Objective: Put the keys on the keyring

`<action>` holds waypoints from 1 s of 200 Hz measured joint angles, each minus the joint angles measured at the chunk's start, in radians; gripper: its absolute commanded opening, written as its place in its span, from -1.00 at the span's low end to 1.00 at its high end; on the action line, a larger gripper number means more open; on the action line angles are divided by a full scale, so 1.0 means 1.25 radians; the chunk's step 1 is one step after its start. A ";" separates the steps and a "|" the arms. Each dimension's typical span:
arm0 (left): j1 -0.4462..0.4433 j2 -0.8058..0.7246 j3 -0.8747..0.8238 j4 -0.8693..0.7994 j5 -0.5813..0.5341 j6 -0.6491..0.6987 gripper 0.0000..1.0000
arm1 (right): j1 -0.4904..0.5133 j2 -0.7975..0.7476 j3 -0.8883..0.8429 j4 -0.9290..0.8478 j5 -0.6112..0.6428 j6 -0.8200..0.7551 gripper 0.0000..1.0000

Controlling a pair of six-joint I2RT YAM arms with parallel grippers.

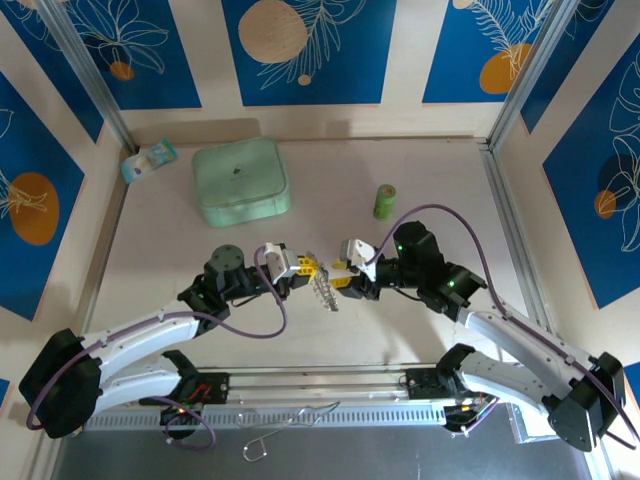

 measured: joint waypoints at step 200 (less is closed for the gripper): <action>0.000 0.010 0.000 0.026 0.012 -0.027 -1.00 | 0.053 0.064 -0.028 0.076 0.137 -0.016 -0.98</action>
